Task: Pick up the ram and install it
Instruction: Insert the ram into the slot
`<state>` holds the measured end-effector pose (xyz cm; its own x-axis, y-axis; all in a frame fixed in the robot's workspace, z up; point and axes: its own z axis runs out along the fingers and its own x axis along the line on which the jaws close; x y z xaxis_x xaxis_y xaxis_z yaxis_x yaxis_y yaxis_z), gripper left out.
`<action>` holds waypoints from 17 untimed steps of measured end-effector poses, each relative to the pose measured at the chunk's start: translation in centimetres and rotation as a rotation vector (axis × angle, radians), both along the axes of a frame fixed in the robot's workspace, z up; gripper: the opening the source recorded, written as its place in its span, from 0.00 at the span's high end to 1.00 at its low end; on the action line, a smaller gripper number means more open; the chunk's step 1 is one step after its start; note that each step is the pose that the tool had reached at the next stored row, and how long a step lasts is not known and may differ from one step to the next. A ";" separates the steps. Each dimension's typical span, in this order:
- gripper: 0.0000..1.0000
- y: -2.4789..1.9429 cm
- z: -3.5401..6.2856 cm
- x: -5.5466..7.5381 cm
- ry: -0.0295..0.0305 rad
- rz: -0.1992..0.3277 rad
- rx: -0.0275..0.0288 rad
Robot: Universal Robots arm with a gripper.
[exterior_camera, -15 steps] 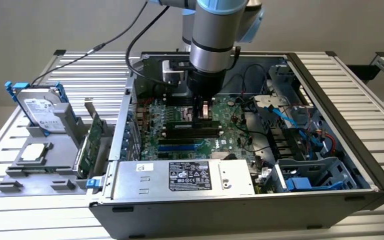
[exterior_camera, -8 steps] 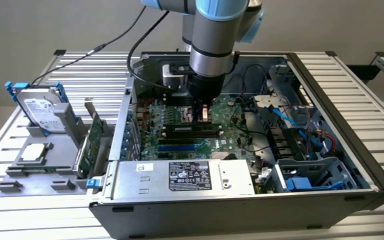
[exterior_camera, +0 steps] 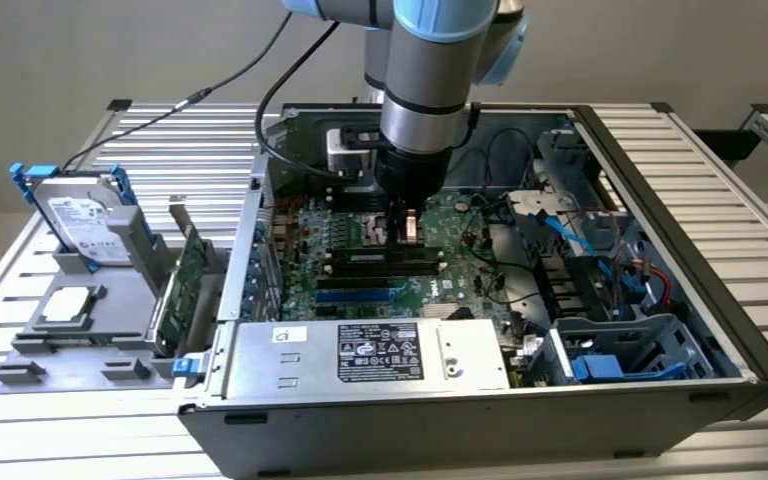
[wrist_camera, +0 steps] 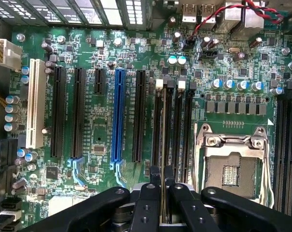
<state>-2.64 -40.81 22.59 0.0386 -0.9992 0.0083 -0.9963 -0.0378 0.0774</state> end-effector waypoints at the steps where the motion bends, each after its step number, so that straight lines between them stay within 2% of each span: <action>1: 0.86 -0.03 0.01 0.0 0.0001 -0.001 -0.0002; 5: 0.86 -0.30 0.00 0.0 0.0000 -0.004 -0.0001; 9: 0.86 -0.33 -0.02 0.0 0.0000 -0.012 0.0000; 12: 0.86 -0.33 -0.07 0.0 0.0000 -0.038 -0.0001; 17: 0.86 -0.33 -0.16 0.0 0.0000 -0.040 -0.0003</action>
<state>-2.64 -41.15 22.43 -0.0014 -1.0000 0.0086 -0.9970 0.0021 0.0773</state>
